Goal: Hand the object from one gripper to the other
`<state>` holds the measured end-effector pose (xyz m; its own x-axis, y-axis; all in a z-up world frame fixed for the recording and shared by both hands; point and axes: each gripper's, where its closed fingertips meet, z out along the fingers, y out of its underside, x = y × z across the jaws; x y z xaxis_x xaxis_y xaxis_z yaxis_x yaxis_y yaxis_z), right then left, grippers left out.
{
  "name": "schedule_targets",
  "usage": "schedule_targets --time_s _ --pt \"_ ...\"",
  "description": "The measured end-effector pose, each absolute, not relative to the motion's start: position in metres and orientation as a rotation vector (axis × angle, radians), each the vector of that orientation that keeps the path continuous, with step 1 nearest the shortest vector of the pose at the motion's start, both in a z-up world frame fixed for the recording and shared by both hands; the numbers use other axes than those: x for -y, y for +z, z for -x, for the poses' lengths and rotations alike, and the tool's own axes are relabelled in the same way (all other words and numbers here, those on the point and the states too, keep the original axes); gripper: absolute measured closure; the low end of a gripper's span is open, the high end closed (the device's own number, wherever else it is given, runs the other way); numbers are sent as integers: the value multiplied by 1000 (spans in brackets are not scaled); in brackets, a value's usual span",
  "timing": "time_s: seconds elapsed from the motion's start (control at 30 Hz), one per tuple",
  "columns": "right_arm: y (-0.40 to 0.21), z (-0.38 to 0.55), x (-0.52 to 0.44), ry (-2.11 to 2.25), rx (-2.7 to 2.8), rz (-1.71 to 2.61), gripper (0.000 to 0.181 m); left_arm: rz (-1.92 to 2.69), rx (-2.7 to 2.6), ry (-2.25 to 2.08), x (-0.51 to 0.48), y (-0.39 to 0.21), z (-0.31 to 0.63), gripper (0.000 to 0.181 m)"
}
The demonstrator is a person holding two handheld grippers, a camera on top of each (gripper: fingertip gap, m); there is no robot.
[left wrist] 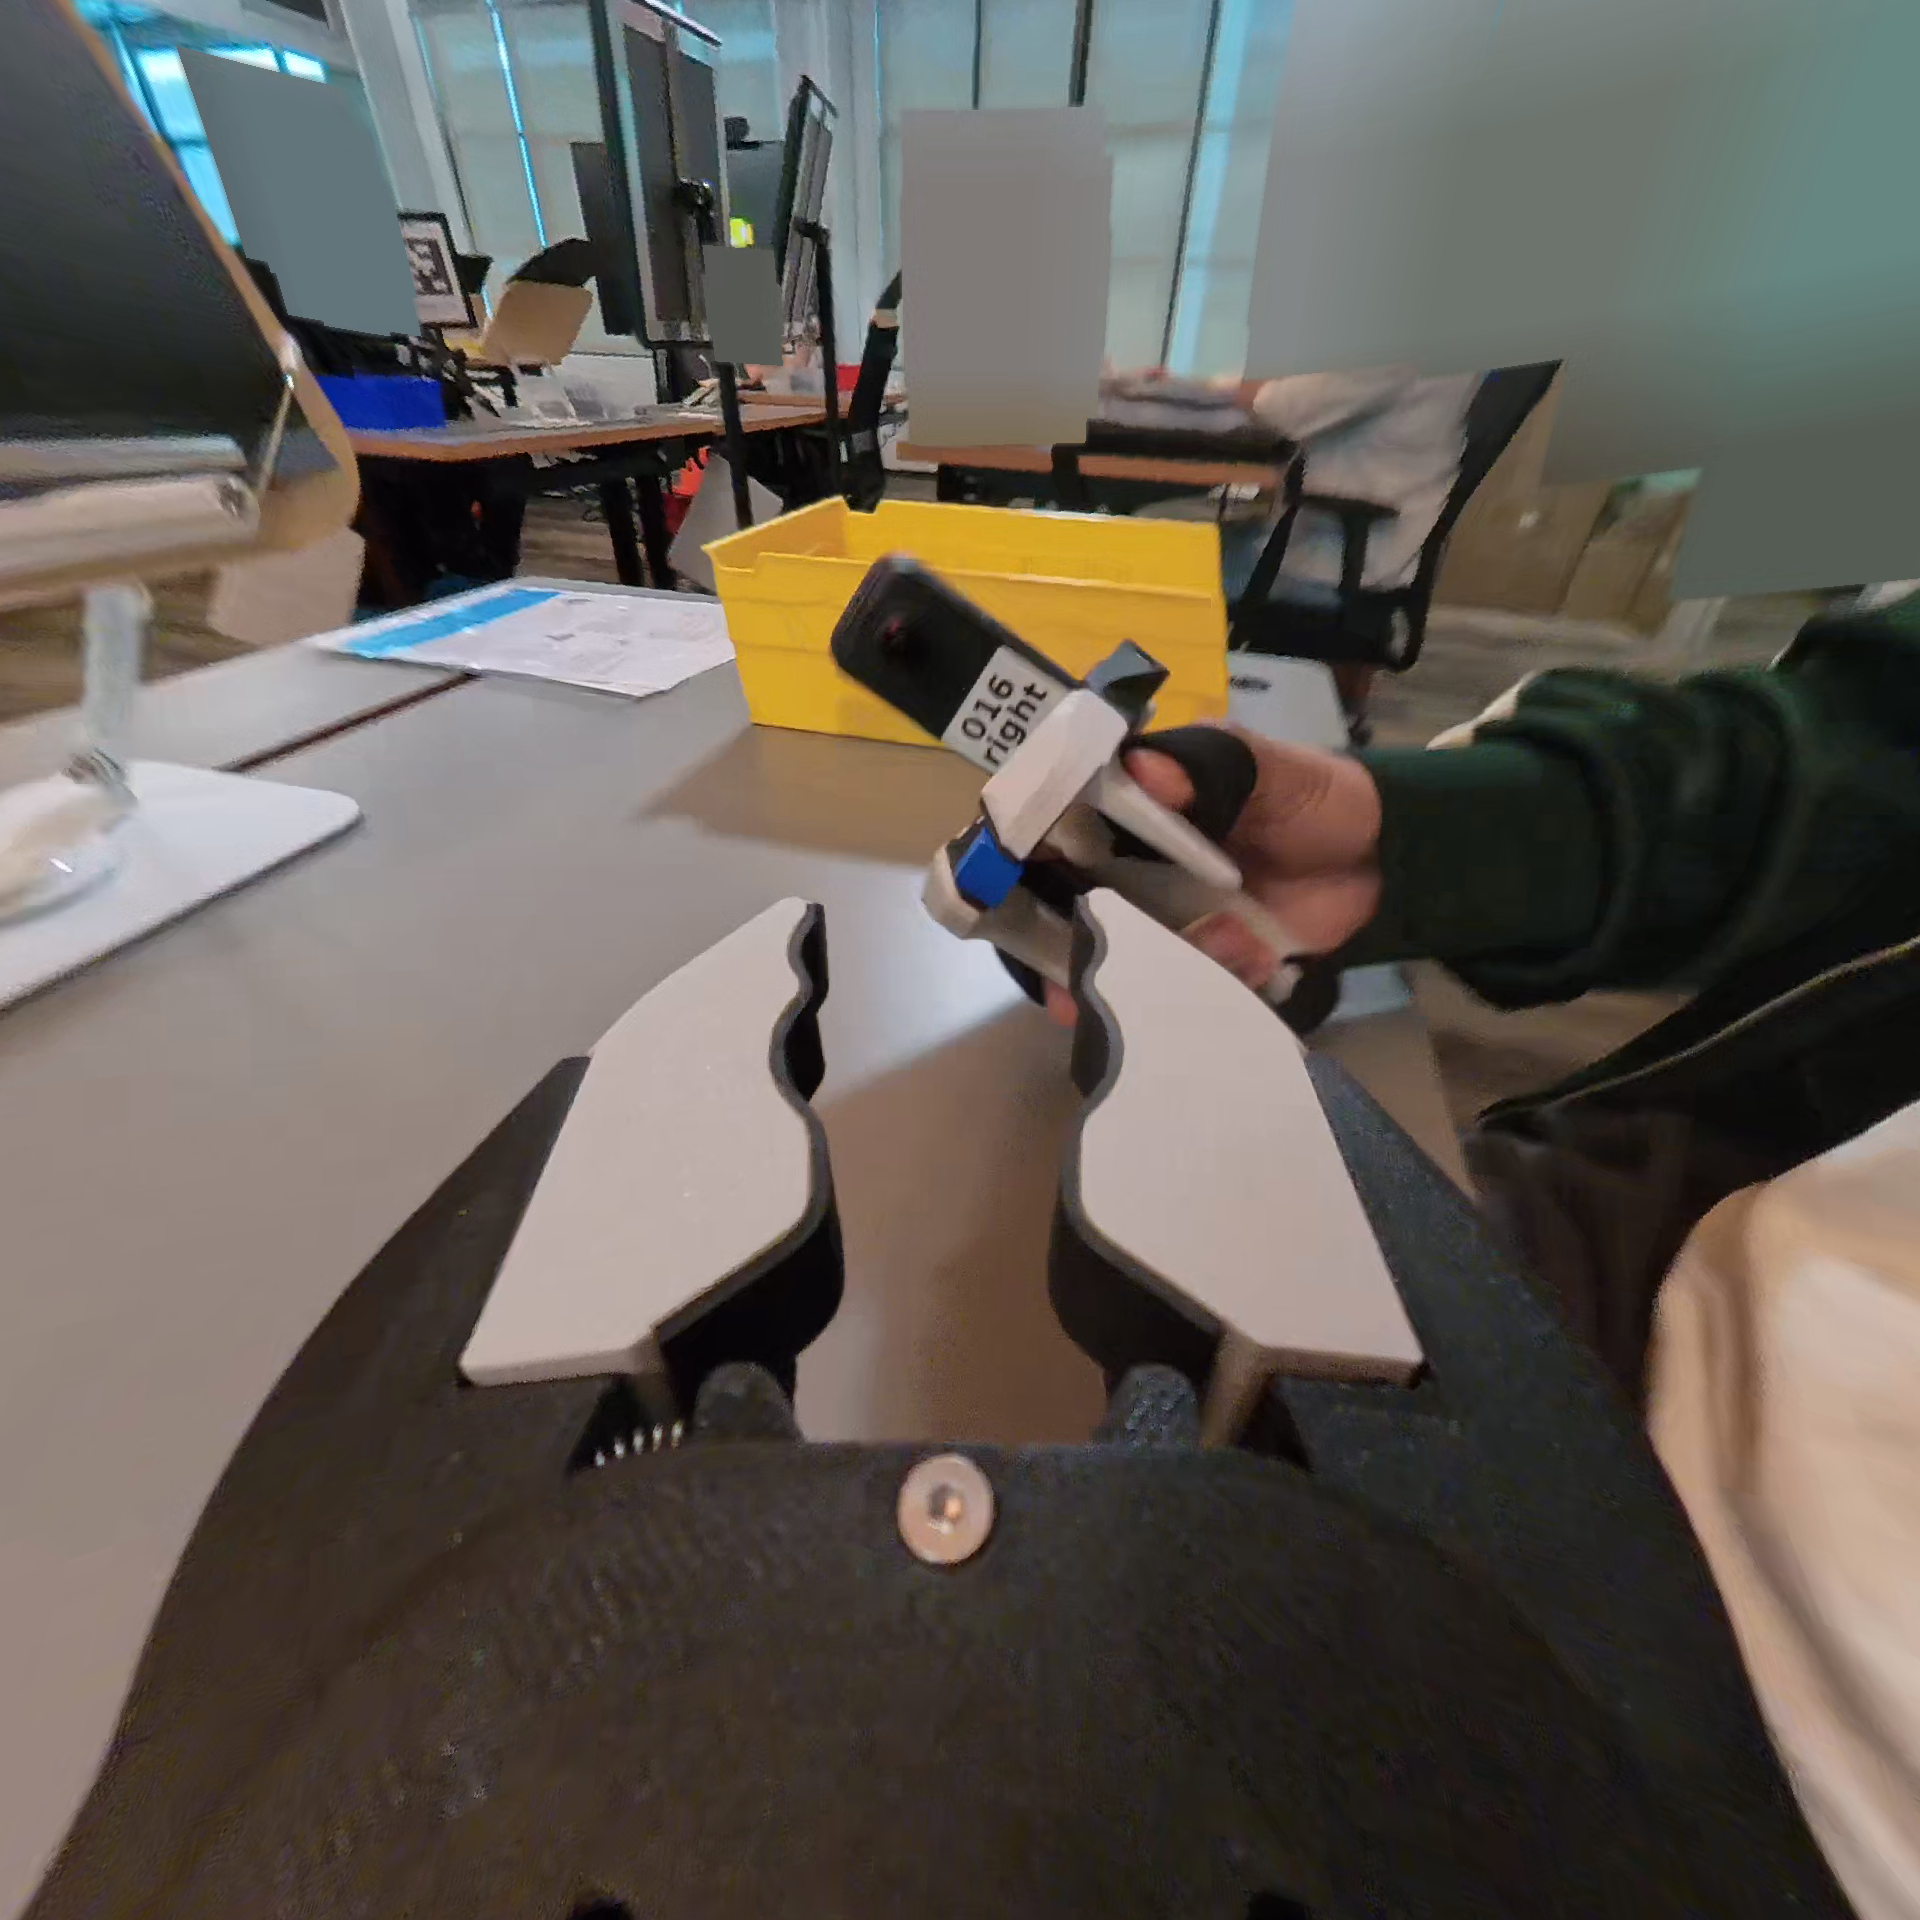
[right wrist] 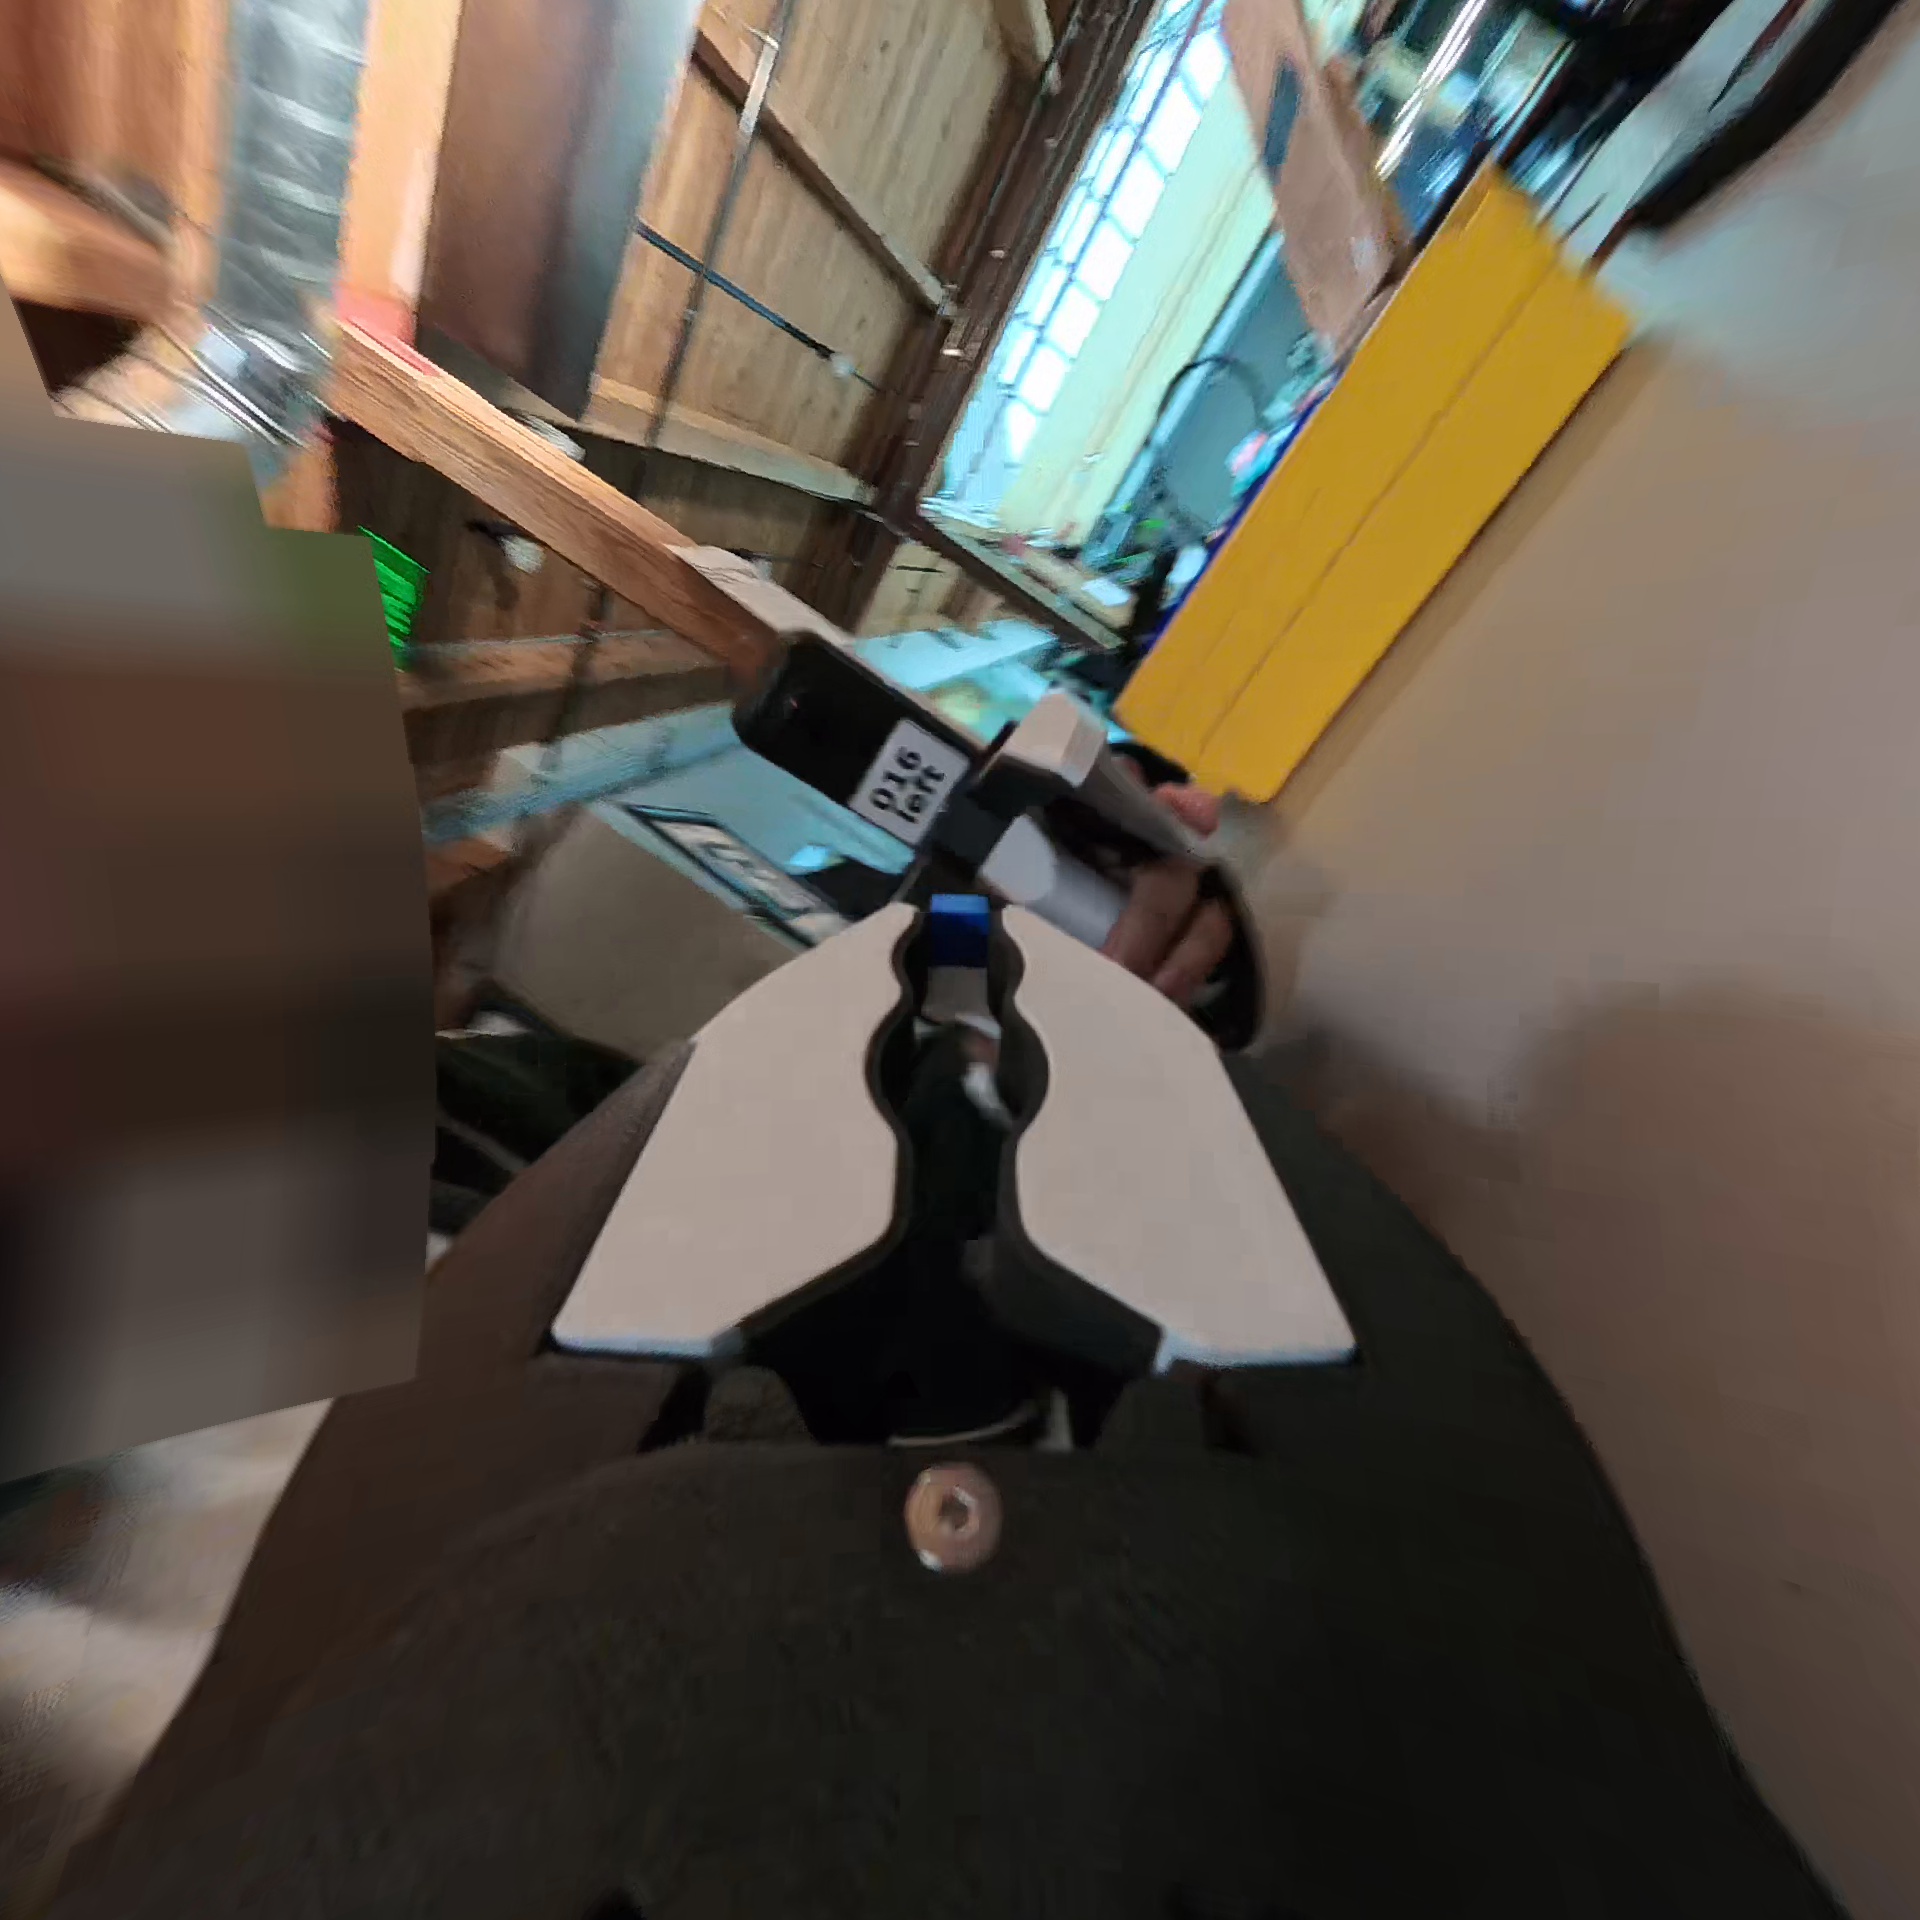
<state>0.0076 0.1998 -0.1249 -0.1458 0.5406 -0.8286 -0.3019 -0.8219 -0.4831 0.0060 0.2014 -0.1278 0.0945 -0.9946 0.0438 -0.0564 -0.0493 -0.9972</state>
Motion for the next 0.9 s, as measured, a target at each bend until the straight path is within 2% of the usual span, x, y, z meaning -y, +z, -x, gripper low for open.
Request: schedule_targets --time_s 0.2,0.43,0.6,0.73,0.9 --pt "-112 -15 -204 1083 736 1420 171 1420 -856 -1668 -208 -109 8 146" --pt "-108 -15 -205 722 847 1315 171 1472 -597 -2082 -217 -108 18 158" --pt "-136 -21 -219 319 999 1450 171 1691 -772 -1929 -205 -137 -1 166" --pt "-160 -20 -224 -53 1182 1474 171 1763 -839 -1753 -207 -148 -5 164" --pt "-170 -7 -219 -204 1279 1443 171 1846 -924 -1576 -209 -164 -6 160"
